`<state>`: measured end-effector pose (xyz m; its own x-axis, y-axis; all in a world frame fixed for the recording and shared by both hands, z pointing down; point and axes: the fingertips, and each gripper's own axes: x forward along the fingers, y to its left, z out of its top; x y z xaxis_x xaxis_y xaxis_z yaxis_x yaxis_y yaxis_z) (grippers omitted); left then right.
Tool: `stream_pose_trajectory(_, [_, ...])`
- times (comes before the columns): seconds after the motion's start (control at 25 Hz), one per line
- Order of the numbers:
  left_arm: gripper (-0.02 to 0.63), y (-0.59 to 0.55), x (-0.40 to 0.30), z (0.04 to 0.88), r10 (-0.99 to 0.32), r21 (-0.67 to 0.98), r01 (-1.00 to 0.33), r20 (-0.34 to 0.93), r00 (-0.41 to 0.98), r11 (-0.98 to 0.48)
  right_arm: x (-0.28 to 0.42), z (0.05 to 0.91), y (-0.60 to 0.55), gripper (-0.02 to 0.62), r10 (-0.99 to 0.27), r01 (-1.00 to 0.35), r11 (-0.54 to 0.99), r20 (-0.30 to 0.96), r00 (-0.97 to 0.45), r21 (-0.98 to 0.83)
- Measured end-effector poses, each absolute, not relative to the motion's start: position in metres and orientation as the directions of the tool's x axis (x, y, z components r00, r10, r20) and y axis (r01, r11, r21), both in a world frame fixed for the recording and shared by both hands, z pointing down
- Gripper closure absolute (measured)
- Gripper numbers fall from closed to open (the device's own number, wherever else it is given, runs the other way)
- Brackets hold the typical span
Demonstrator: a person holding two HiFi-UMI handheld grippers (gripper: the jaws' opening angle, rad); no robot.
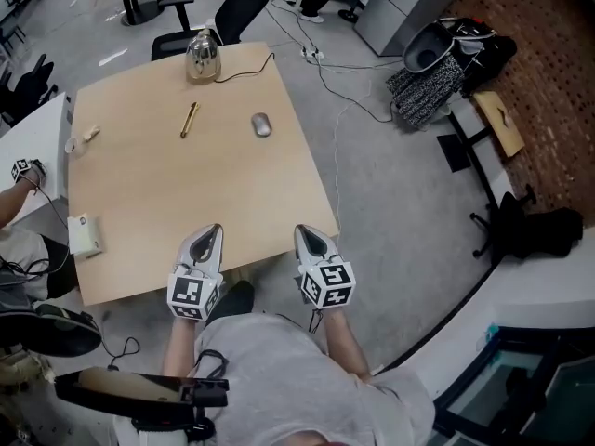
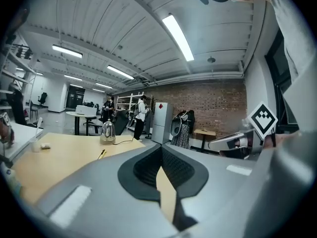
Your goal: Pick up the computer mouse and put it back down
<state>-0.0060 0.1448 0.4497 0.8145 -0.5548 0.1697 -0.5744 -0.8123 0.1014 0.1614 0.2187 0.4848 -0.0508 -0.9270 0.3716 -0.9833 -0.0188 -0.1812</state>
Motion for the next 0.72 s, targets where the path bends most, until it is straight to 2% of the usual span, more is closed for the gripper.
stream_pose_trajectory(0.72, [0.586,0.044,0.019,0.466,-0.580,0.131,-0.610,0.208,0.788,-0.782,0.206,0.486,0.114,0.589,-0.924,-0.983,-0.009,0.376,-0.062,-0.186])
